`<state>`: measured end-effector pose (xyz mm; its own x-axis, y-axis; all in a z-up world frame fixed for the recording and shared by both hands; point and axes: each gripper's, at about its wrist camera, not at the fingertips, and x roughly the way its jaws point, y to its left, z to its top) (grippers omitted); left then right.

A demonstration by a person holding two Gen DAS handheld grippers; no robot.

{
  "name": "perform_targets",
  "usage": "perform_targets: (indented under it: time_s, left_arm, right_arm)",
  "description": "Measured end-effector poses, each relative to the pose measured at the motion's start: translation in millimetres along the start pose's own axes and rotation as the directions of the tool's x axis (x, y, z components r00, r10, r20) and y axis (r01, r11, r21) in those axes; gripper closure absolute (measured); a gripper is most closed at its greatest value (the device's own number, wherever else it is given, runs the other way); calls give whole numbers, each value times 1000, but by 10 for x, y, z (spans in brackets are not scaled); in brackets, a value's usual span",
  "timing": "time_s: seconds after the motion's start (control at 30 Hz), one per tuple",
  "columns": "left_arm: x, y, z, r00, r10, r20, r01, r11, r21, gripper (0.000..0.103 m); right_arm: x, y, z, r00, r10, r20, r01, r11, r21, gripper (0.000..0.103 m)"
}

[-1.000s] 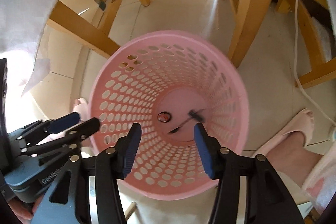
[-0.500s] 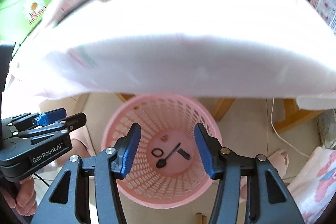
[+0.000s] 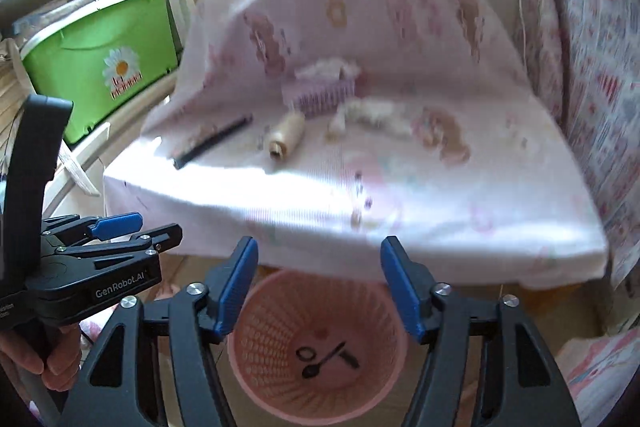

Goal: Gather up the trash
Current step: 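Raise both open tools from the basket back toward the seat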

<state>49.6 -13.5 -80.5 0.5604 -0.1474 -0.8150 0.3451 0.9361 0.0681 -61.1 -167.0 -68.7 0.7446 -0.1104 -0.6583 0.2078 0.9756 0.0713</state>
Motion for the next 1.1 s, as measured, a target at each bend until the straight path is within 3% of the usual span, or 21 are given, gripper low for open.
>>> perform_targets:
  time_s: [0.1,0.17,0.23,0.33,0.4,0.5,0.67,0.83,0.93,1.1]
  left_arm:
    - [-147,31,126,999,30,43,-31,999,12,42]
    - [-226,50,234,996,55,64,-56,998,15,40]
    - [-272,79,347,997,23,71,-26,999,40,40]
    - [-385,94,489,993,33,111,-40,997,60,37]
    - [-465,109,586,991,14,134,-23,998,63,21]
    - [-512,138,735,985,-22,169,10,997,72,7]
    - [-405,156,818,982,-10,187,-10,994,106,5]
    - [-168,196,865,995,-29,99,22,997,70,5]
    - [-127,230,899,993,-60,104,57,998,35,4]
    - [15,205,878,994,-50,96,43,996,73,1]
  right_arm:
    - [-157,-15,191,999,1,39,1,999,-46,36]
    - [-202,-10,340,999,7,38,-4,997,-81,36]
    - [-240,-34,524,999,3,50,3,994,-113,36]
    - [-282,-150,783,999,22,49,-15,990,-137,36]
    - [-245,-263,930,999,39,31,-35,991,-127,36]
    - [-162,-476,1039,999,21,41,-17,996,-83,36]
    - [39,-767,1104,997,35,66,-33,999,-25,22]
    - [306,-902,1232,996,92,-15,-92,994,-58,22]
    - [443,-928,1303,993,89,-73,-95,992,-81,22]
    - [473,-964,1267,998,56,-40,-59,995,-78,22]
